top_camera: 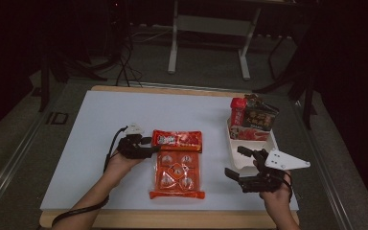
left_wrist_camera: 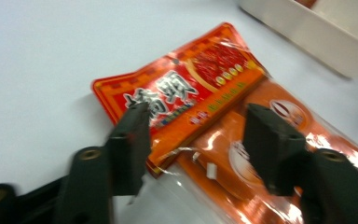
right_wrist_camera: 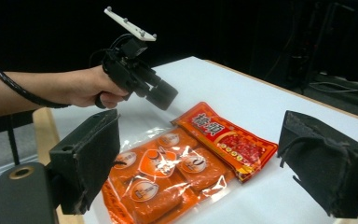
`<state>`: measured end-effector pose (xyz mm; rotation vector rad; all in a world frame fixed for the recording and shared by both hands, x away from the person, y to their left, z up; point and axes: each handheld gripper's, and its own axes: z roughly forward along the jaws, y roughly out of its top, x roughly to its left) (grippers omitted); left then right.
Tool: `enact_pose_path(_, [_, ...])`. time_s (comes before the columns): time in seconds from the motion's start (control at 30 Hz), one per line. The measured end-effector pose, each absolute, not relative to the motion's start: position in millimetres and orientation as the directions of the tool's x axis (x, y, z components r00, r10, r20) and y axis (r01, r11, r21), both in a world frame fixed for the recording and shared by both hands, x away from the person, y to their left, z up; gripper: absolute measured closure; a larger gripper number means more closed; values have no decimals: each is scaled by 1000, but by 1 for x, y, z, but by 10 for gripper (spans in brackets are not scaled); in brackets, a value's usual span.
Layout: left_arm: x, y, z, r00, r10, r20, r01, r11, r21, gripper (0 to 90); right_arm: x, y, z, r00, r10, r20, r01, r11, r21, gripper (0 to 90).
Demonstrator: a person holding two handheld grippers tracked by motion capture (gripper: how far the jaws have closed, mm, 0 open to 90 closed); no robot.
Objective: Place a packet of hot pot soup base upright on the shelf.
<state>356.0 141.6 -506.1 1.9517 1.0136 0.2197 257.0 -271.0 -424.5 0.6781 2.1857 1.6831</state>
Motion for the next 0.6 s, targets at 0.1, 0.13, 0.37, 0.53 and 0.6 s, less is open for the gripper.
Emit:
enact_pose_path(0.1, [364, 144, -510, 628, 746, -219, 575, -256, 777, 346, 257, -269, -425, -840, 543, 27, 171, 217, 961, 128])
enact_pose_path(0.13, [366, 145, -511, 619, 755, -216, 577, -252, 777, 346, 257, -269, -425, -839, 543, 21, 168, 223, 960, 127])
enact_pose_path(0.37, [380, 150, -518, 609, 758, -232, 594, -242, 767, 346, 255, -267, -427, -828, 561, -11, 162, 258, 952, 120])
enact_pose_path(0.53, [386, 147, -523, 601, 762, -241, 610, -242, 755, 347, 255, -267, -428, -828, 561, -18, 153, 256, 954, 117])
enact_pose_path(0.6, [389, 145, -526, 603, 758, -248, 616, -246, 748, 346, 255, -267, -428, -828, 561, -12, 157, 253, 955, 117])
